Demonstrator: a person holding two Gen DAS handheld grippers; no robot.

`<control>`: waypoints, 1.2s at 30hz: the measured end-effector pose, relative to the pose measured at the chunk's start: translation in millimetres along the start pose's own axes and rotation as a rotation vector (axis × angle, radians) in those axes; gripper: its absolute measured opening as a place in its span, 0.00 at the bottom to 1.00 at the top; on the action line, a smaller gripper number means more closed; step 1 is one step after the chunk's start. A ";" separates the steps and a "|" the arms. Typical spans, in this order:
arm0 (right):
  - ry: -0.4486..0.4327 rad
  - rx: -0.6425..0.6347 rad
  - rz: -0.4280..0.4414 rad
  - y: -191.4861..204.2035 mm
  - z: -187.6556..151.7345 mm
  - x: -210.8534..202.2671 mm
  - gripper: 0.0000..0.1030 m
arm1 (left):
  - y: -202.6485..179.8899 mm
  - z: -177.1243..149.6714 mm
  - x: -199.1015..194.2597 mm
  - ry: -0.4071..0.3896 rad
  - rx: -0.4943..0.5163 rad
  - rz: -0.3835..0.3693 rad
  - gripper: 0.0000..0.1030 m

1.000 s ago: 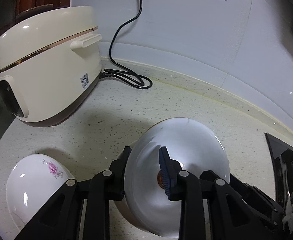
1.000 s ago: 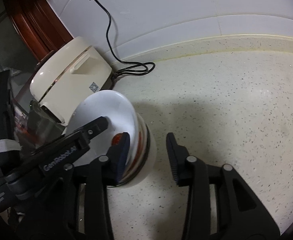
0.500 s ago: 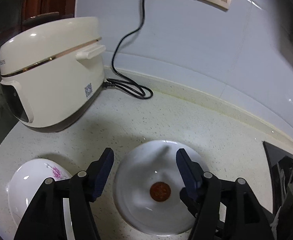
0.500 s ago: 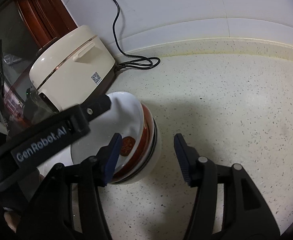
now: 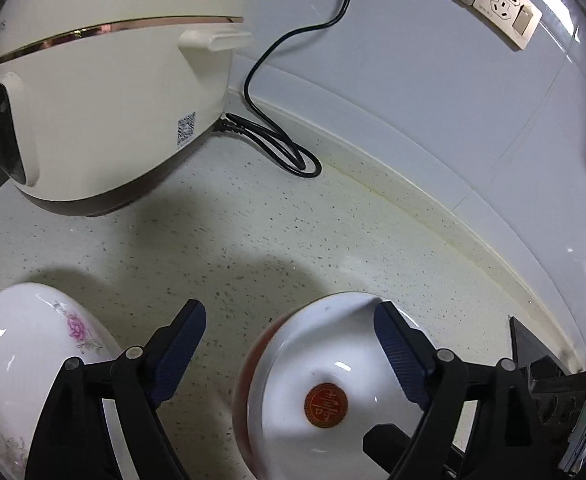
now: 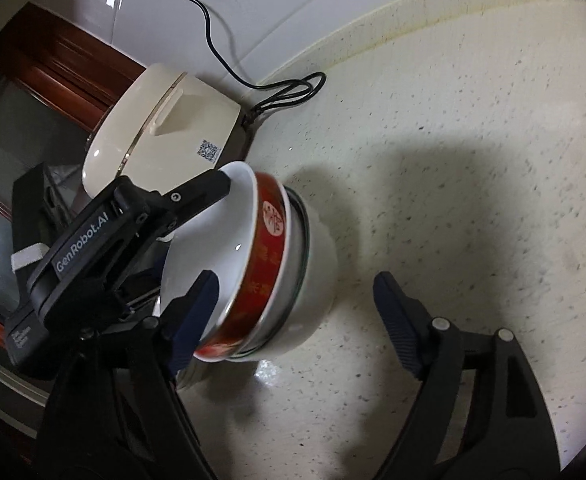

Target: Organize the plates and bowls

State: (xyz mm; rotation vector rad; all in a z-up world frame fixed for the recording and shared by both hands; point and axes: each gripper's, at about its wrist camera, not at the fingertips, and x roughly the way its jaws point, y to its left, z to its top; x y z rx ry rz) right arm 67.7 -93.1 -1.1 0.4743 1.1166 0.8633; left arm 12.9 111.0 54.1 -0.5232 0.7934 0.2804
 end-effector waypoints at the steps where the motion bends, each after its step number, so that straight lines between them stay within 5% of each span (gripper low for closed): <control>1: 0.003 0.008 0.015 -0.7 0.1 0.4 0.79 | 1.0 0.6 1.8 0.006 -0.005 -0.003 0.85; 7: 0.059 0.083 0.155 -5.8 -1.7 12.9 0.79 | 8.7 -0.6 6.3 0.043 -0.068 -0.049 0.85; 15: 0.052 0.055 0.138 0.1 -4.9 11.9 0.79 | 1.4 -3.4 9.2 0.078 -0.036 -0.101 0.85; 20: 0.033 0.033 0.102 -0.6 -5.4 8.4 0.70 | 7.0 -0.2 -2.2 0.040 -0.057 -0.121 0.85; 36: 0.006 0.044 0.087 -9.3 1.5 5.2 0.68 | 15.9 -1.5 -4.2 0.045 -0.044 -0.045 0.85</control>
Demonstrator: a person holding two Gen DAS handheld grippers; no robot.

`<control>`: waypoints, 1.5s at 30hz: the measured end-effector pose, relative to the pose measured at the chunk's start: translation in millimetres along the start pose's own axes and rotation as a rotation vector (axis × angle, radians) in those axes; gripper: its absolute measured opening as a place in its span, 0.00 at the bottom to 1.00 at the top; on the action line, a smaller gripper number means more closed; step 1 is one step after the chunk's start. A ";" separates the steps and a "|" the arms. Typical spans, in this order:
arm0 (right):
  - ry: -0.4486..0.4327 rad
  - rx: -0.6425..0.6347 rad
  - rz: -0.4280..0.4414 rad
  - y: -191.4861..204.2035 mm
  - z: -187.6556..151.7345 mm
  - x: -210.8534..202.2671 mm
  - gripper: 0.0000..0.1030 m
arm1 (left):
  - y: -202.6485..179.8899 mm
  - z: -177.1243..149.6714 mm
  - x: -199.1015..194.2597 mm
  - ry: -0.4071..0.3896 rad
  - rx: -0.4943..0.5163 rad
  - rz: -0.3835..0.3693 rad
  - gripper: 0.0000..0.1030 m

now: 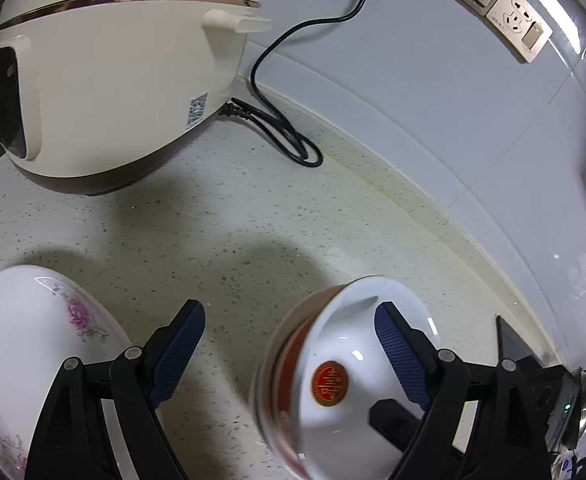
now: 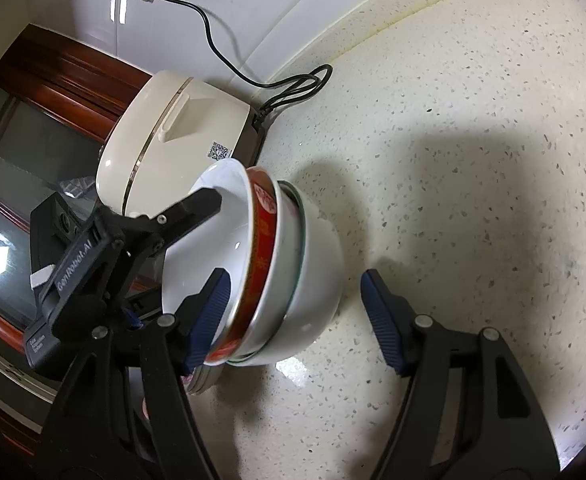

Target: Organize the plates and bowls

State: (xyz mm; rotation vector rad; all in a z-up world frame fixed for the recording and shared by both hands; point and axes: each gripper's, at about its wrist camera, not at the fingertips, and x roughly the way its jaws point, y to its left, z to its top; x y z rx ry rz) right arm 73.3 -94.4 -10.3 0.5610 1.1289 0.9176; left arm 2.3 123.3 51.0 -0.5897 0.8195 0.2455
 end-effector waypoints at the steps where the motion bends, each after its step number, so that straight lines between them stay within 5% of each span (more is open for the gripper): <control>1: 0.000 -0.002 -0.002 0.6 0.1 0.6 0.68 | 0.4 -0.5 1.0 0.003 0.003 0.008 0.85; 11: 0.005 -0.029 0.006 4.8 -1.7 3.8 0.69 | -6.0 -4.8 22.3 0.066 0.049 0.052 0.85; 27: -0.016 -0.079 -0.048 11.3 -2.6 8.4 0.72 | -13.2 -6.2 34.3 0.117 0.078 0.074 0.99; 29: -0.016 -0.074 -0.044 9.4 -2.4 7.7 0.62 | -11.9 -7.5 32.0 0.103 0.071 0.052 0.95; 33: -0.026 -0.025 -0.029 0.3 -2.2 4.1 0.52 | -12.5 -11.3 19.2 0.073 0.064 -0.069 0.58; 45: -0.083 0.086 -0.082 -20.1 -39.2 -50.8 0.49 | -40.8 -57.0 4.0 0.175 0.234 -0.165 0.54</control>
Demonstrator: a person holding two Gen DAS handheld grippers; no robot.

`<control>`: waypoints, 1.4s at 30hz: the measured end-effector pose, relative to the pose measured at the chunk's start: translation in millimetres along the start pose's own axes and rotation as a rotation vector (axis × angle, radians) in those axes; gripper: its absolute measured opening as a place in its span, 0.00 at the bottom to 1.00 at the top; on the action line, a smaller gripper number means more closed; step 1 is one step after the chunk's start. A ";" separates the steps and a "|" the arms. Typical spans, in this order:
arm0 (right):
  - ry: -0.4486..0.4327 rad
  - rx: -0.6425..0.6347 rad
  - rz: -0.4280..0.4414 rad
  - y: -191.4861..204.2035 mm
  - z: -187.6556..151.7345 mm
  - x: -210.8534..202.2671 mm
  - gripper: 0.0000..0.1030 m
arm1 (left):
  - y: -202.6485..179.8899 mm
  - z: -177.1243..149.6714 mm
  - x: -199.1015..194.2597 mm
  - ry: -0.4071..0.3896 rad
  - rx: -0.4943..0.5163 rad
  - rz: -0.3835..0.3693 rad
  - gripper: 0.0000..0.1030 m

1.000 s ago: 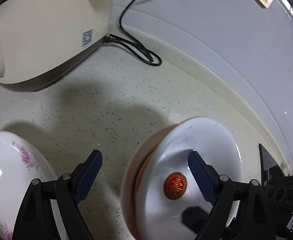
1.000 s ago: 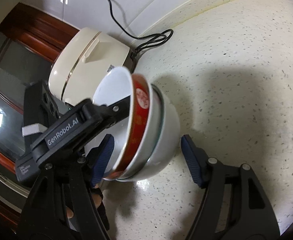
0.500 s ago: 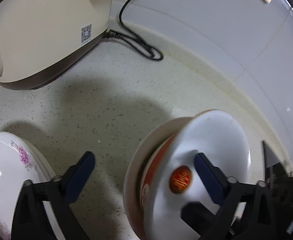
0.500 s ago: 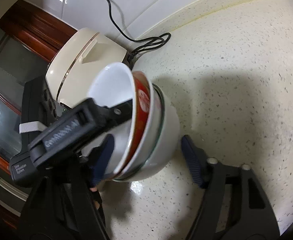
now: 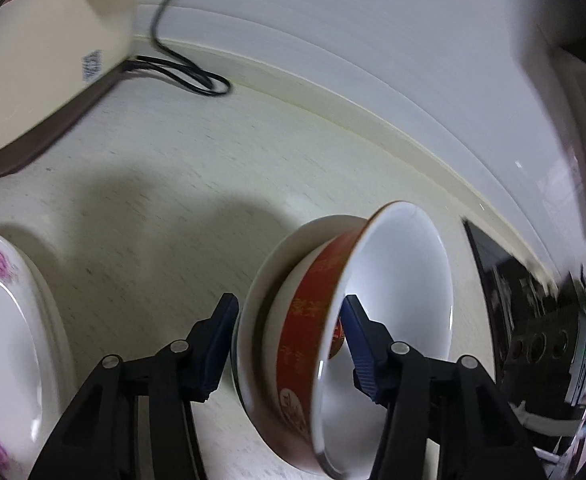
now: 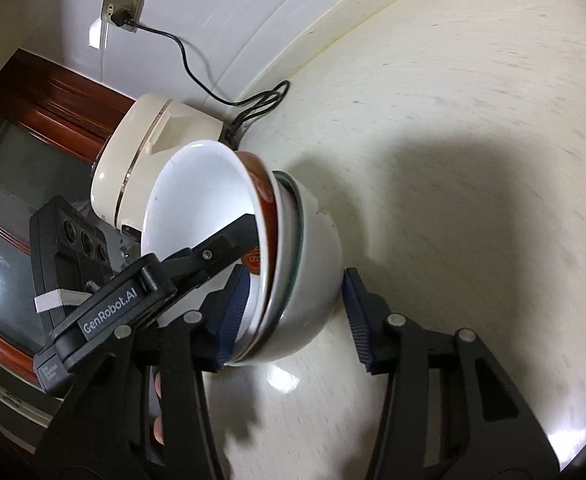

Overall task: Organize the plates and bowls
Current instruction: 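Carry the bowl stack with both tools onto the pink-flower plate stack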

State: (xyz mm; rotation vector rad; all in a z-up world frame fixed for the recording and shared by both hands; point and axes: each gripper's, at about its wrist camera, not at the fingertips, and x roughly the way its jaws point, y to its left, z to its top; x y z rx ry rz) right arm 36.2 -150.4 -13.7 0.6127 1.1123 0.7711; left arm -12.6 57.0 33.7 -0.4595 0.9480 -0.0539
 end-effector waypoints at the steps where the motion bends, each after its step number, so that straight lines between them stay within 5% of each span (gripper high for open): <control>1: 0.002 -0.001 -0.011 0.2 -2.4 -4.2 0.49 | -0.2 -2.4 1.0 0.021 -0.008 -0.025 0.58; 4: 0.011 -0.004 -0.043 2.1 -9.0 -14.8 0.53 | 11.9 -9.7 7.4 0.075 -0.081 -0.074 0.79; 10: -0.022 0.031 -0.056 5.5 -9.0 -23.0 0.71 | 27.9 -8.5 1.4 0.041 -0.158 -0.072 0.80; 13: -0.015 0.042 -0.049 5.2 -11.3 -19.3 0.70 | 20.2 -11.7 2.1 0.063 -0.107 -0.074 0.68; 16: -0.022 0.060 -0.033 5.0 -18.6 -19.4 0.64 | 17.9 -22.4 2.3 0.081 -0.136 -0.210 0.49; 24: -0.068 0.126 -0.036 6.4 -46.8 -35.1 0.61 | -2.8 -55.8 -31.9 0.024 -0.064 -0.120 0.49; 42: -0.059 0.062 0.011 55.7 -70.1 -25.6 0.61 | 32.9 -60.5 -78.9 -0.074 -0.094 -0.086 0.51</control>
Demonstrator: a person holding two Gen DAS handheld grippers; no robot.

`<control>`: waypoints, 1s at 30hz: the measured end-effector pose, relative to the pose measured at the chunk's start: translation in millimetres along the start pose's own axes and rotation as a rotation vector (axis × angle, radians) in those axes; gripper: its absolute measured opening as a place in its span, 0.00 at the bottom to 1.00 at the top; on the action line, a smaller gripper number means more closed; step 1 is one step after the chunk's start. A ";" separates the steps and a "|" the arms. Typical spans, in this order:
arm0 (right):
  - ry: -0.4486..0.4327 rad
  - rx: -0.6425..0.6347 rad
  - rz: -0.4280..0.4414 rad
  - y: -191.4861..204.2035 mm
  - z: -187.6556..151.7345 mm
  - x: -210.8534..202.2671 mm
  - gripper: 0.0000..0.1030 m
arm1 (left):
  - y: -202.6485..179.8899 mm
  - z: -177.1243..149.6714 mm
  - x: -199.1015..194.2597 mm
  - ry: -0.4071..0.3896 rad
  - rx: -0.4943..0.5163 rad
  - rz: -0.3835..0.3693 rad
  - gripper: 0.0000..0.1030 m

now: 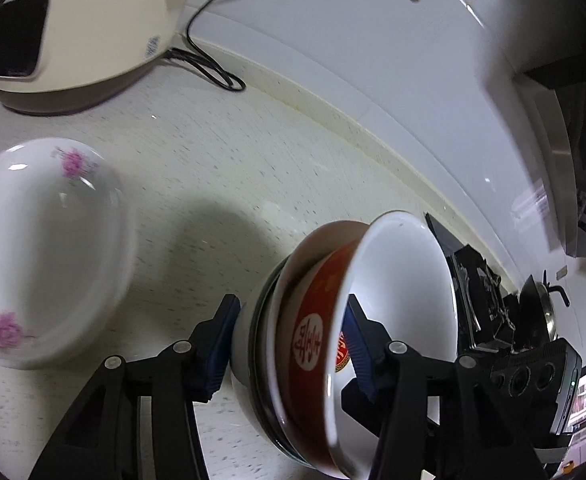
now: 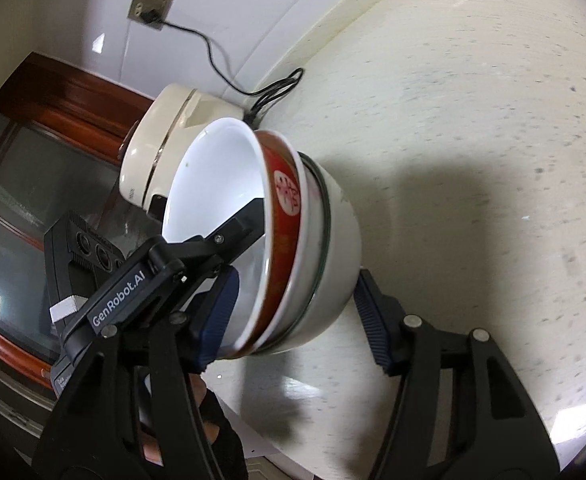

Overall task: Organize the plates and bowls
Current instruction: 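Carry the bowl stack with both tools onto the pink-flower plate stack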

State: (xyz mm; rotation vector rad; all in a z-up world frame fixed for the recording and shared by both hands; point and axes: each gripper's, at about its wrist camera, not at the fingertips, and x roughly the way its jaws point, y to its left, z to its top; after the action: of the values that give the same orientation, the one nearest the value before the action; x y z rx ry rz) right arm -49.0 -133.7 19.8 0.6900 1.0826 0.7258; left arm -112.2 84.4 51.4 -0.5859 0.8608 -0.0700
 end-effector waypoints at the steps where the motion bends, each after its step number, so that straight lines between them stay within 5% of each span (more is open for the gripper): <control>1: 0.003 -0.006 0.005 4.2 -0.8 1.7 0.61 | 1.3 0.9 -3.7 -0.008 -0.004 0.003 0.51; 30: 0.139 -0.163 0.062 95.0 -19.7 102.2 0.61 | 108.9 35.5 -78.2 -0.159 -0.178 0.063 0.52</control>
State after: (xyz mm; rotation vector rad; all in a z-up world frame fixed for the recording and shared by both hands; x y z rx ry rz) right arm -54.5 6.2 35.5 0.5413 1.1185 0.9157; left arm -156.6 214.7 67.8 -0.7206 0.7341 0.1101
